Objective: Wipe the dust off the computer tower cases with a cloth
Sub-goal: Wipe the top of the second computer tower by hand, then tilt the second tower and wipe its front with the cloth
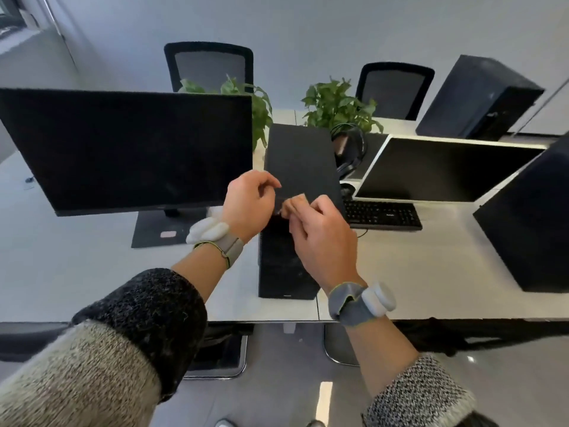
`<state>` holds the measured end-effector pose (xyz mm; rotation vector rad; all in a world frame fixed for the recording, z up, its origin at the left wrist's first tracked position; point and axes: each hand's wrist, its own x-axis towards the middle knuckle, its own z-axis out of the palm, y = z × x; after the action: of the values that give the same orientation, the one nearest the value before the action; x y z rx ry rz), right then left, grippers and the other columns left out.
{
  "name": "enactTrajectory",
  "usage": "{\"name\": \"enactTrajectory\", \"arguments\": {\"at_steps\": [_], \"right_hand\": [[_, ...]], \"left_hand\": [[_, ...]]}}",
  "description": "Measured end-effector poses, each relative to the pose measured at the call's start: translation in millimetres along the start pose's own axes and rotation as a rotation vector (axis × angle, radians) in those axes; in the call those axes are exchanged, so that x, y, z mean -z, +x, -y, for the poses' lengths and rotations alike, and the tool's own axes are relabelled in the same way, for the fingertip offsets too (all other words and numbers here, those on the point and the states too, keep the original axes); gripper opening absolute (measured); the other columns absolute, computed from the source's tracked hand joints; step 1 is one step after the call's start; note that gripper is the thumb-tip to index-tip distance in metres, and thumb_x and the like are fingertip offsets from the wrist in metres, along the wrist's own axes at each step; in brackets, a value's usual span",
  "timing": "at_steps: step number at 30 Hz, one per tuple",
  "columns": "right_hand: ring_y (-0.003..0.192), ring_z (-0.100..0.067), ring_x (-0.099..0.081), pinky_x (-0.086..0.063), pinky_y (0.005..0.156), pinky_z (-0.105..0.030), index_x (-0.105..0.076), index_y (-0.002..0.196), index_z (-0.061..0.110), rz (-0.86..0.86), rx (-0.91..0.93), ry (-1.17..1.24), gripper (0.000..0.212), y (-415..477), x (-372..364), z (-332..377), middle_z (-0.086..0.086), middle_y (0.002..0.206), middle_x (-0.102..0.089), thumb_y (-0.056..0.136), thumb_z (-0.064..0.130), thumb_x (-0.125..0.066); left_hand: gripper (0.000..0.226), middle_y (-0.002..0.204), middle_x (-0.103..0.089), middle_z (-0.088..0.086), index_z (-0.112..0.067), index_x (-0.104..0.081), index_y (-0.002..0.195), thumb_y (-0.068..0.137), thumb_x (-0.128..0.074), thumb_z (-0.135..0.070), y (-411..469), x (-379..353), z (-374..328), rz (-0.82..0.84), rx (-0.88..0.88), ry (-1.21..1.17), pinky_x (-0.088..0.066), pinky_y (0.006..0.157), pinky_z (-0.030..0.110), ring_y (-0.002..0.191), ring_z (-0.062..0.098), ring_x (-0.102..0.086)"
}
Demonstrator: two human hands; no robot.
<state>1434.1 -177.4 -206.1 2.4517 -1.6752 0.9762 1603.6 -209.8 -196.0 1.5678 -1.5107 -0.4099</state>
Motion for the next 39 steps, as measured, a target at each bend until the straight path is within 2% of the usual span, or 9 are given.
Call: {"name": "enactTrajectory", "arguments": {"at_steps": [4,7,10,15,19,23,29,33,39], "right_hand": [[0.083,-0.012,-0.054,-0.051,0.063,-0.031,-0.067,0.122,0.033,-0.078,-0.184,0.079,0.019,-26.1,7.7,-43.4,0.007,0.101,-0.053,0.108,0.034,-0.054],[0.099,-0.014,-0.062,-0.051,0.083,-0.03,-0.064,0.124,0.028,-0.104,-0.516,0.312,0.02,-43.2,17.4,-68.5,0.009,0.106,-0.064,0.105,0.035,-0.061],[0.097,-0.016,-0.066,-0.051,0.083,-0.031,-0.056,0.121,0.026,-0.069,-0.706,0.494,0.023,-57.5,23.9,-75.5,0.016,0.1,-0.061,0.102,0.037,-0.065],[0.091,0.005,-0.063,-0.047,0.076,-0.009,-0.055,0.111,0.028,-0.121,-0.635,0.568,0.018,-59.2,10.8,-64.9,0.018,0.099,-0.065,0.101,0.035,-0.068],[0.084,0.002,-0.066,-0.048,0.07,-0.004,-0.049,0.117,0.027,-0.057,-0.638,0.61,0.021,-62.9,-5.6,-62.0,0.017,0.095,-0.065,0.106,0.038,-0.062],[0.083,-0.001,-0.066,-0.054,0.074,-0.015,-0.049,0.117,0.027,-0.004,-0.68,0.621,0.023,-67.2,-10.9,-72.6,0.018,0.093,-0.064,0.105,0.041,-0.062],[0.083,-0.009,-0.064,-0.054,0.075,-0.018,-0.06,0.116,0.033,-0.136,-0.368,0.482,0.017,-75.9,2.9,-65.3,0.022,0.089,-0.065,0.102,0.039,-0.068],[0.074,-0.015,-0.055,-0.053,0.06,-0.032,-0.073,0.128,0.021,-0.122,-0.125,0.176,0.033,-64.1,-10.8,-63.3,0.004,0.084,-0.067,0.104,0.041,-0.064],[0.071,-0.019,-0.057,-0.051,0.053,-0.031,-0.07,0.127,0.018,-0.058,-0.229,0.024,0.032,-55.7,-24.1,-31.6,0.0,0.083,-0.064,0.108,0.04,-0.056]], "left_hand": [[0.023,0.091,-0.065,-0.001,-0.013,-0.076,0.099,0.095,-0.054,-0.007,-5.7,-15.5,-13.9,0.084,-0.23,0.148,-0.055,0.077,0.039,0.089,0.02,-0.061],[0.021,0.091,-0.065,-0.001,-0.013,-0.075,0.099,0.095,-0.055,-0.009,-3.5,-23.5,-25.4,0.11,-0.316,0.243,-0.054,0.076,0.04,0.088,0.021,-0.06],[0.02,0.086,-0.063,-0.005,-0.014,-0.073,0.101,0.094,-0.054,-0.014,2.6,-27.7,-34.3,0.133,-0.35,0.308,-0.05,0.072,0.036,0.086,0.022,-0.06],[0.017,0.082,-0.065,-0.008,-0.022,-0.069,0.094,0.093,-0.052,-0.022,19.1,-31.6,-36.3,0.173,-0.205,0.355,-0.049,0.063,0.034,0.078,0.019,-0.06],[0.015,0.076,-0.06,-0.008,-0.019,-0.065,0.086,0.094,-0.052,-0.02,15.6,-37.7,-31.8,0.209,-0.193,0.411,-0.045,0.061,0.033,0.075,0.021,-0.058],[0.016,0.071,-0.058,-0.009,-0.016,-0.066,0.085,0.094,-0.052,-0.015,18.6,-40.2,-30.4,0.209,-0.198,0.401,-0.053,0.065,0.038,0.069,0.018,-0.057],[0.017,0.069,-0.061,-0.008,-0.013,-0.072,0.092,0.097,-0.057,-0.008,19.3,-37.1,-31.1,0.194,-0.154,0.27,-0.038,0.059,0.006,0.062,0.004,-0.056],[0.017,0.068,-0.062,-0.001,-0.015,-0.074,0.09,0.096,-0.059,-0.007,22.2,-35.8,-27.2,0.188,-0.123,0.168,-0.04,0.06,0.01,0.061,0.007,-0.053],[0.017,0.066,-0.059,-0.003,-0.015,-0.076,0.09,0.096,-0.062,-0.009,24.6,-23.9,-20.2,0.219,-0.06,-0.053,-0.051,0.068,0.024,0.063,0.008,-0.054]]}}
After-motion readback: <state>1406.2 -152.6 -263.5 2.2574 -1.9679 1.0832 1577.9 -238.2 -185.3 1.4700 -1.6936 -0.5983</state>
